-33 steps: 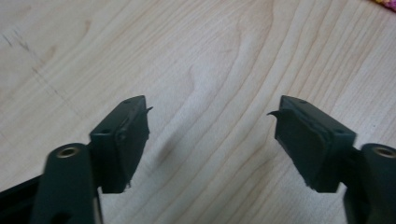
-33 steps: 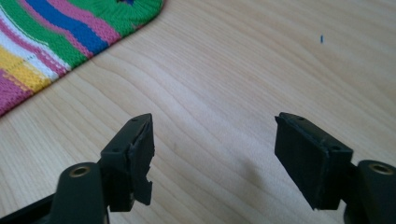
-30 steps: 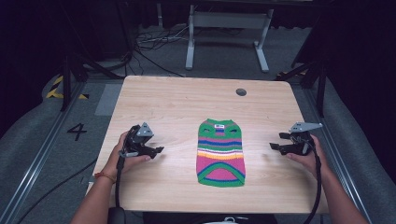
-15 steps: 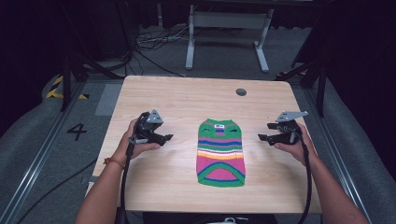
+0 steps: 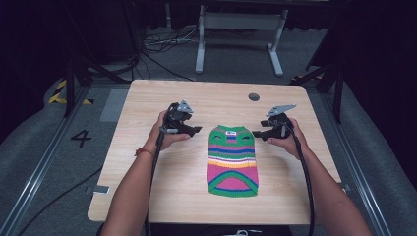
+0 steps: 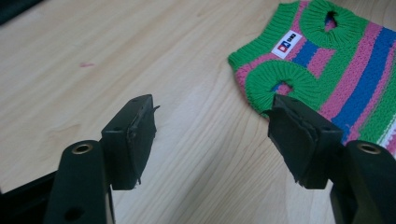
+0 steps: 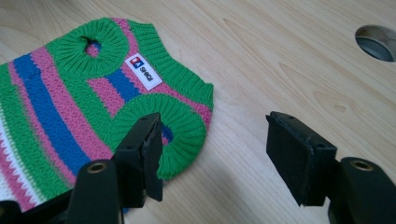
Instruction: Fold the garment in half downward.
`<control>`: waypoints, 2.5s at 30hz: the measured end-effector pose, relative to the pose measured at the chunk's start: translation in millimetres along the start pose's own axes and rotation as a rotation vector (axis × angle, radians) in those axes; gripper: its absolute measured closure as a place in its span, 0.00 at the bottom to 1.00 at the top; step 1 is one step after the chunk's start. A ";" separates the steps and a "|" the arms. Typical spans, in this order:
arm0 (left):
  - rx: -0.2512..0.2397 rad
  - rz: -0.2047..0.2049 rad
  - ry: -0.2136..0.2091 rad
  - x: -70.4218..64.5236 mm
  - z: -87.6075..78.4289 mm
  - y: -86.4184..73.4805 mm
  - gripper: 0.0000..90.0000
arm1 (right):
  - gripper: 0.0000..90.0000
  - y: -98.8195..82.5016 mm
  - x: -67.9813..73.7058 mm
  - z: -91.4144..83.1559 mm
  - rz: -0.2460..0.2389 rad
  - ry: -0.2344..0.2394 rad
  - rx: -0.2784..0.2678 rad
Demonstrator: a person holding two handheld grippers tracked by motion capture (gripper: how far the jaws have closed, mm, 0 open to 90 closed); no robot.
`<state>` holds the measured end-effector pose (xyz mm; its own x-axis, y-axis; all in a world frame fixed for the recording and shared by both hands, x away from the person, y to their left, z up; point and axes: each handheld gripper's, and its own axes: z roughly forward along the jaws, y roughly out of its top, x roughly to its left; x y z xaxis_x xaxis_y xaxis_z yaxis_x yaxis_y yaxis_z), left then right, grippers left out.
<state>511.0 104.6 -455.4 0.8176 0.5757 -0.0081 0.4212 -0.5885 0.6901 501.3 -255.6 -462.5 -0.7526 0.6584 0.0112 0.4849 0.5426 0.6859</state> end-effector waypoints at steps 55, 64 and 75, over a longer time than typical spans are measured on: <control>0.069 -0.057 -0.102 -16.8 89.1 33.2 0.72 | 0.58 14.7 -5.7 56.7 0.084 0.053 0.085; 0.086 -0.038 -0.123 -18.1 89.0 35.6 0.89 | 0.86 18.3 -1.4 58.5 0.062 0.092 0.091; 0.018 0.003 0.010 -17.7 78.2 53.4 0.91 | 0.94 30.9 -2.8 49.8 0.034 0.021 0.004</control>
<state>549.7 18.6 -475.0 0.8148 0.5798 0.0015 0.4259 -0.6002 0.6770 540.6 -214.7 -477.6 -0.7445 0.6658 0.0498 0.5125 0.5221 0.6817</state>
